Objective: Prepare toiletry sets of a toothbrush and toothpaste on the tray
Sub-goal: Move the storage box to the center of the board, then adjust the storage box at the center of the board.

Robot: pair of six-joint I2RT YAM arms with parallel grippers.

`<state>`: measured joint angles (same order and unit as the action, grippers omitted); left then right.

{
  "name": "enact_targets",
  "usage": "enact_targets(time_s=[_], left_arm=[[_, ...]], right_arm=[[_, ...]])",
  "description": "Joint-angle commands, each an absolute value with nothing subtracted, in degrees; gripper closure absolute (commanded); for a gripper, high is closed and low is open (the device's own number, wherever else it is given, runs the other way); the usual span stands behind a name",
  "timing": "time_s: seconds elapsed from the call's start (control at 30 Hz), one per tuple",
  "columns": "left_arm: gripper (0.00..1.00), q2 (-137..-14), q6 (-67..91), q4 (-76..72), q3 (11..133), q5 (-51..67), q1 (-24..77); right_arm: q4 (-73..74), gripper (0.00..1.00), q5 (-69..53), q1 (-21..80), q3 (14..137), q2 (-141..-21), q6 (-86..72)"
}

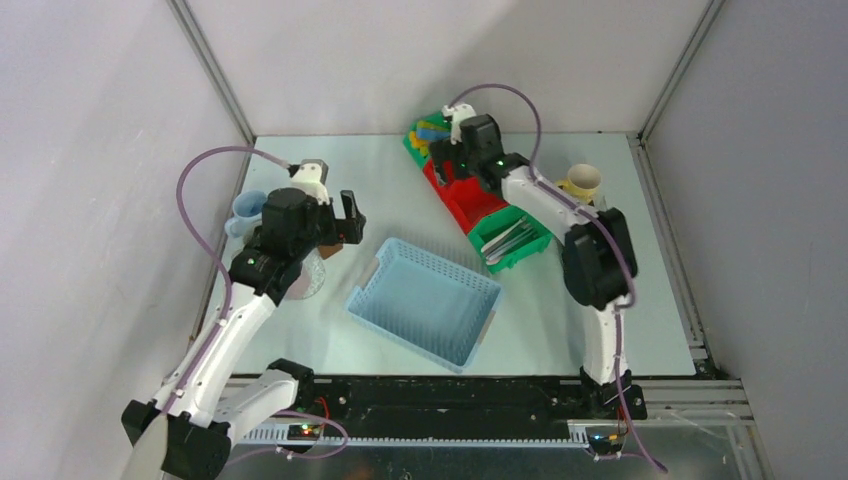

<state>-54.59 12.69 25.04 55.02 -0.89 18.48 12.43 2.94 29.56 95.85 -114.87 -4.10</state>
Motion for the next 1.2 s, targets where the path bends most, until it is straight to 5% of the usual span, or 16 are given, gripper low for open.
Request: enact_targets(time_s=[0.0,0.17,0.67,1.17], left_arm=[[0.00,-53.8,9.4,21.6,53.1,-9.4,17.3],[0.00,-53.5,8.3,21.8,52.8,-12.4,17.3],[0.00,-53.2,7.9,20.5,51.4,-13.6,16.3],[0.00,-52.4,7.7,19.8,50.5,-14.4,15.5]], right_arm=[[15.1,0.00,1.5,30.8,110.0,-124.8,3.1],[20.0,0.01,-0.9,30.9,124.7,-137.0,4.9],[28.2,0.01,-12.2,31.6,135.5,-146.5,5.7],[29.3,0.06,-17.8,33.0,125.7,-140.7,6.6]])
